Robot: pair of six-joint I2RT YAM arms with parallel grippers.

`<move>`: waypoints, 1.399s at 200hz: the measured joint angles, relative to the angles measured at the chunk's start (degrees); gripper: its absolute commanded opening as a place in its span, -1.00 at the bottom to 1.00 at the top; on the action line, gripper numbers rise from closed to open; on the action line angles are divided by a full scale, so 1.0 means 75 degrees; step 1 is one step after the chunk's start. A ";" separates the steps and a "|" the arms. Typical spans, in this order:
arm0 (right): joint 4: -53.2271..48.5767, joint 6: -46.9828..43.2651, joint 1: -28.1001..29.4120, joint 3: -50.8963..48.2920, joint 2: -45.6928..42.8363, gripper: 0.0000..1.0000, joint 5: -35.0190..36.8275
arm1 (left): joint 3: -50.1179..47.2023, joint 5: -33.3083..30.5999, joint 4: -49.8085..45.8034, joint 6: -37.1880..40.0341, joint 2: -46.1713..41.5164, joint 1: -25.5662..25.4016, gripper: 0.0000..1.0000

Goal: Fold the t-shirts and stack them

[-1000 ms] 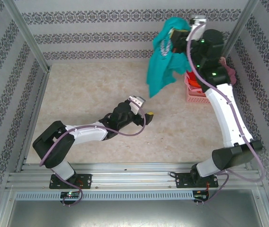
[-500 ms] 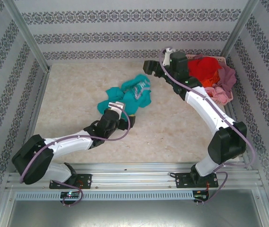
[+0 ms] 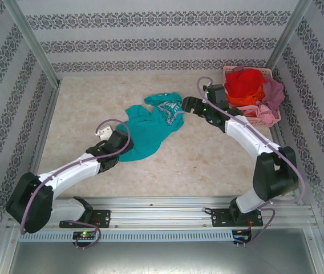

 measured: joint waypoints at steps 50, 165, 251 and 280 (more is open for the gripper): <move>-0.0300 -0.0032 0.0379 0.0152 0.1309 0.76 -0.0522 | 0.1355 0.0662 -0.0428 -0.0332 0.1550 0.1029 0.88; -0.0157 -0.0134 0.0484 0.0166 0.1460 0.71 -0.0481 | 0.3707 0.2288 -0.0731 -0.0277 0.4296 0.1868 0.47; 0.1291 0.0382 0.0382 -0.1099 0.1294 0.54 0.0434 | 0.1827 0.2320 0.1040 -0.0245 0.3608 0.1766 -1.00; 0.1483 0.0635 0.0213 -0.1338 0.1288 0.32 0.0452 | 0.1067 0.2218 0.1338 -0.0230 0.2751 0.1769 -1.00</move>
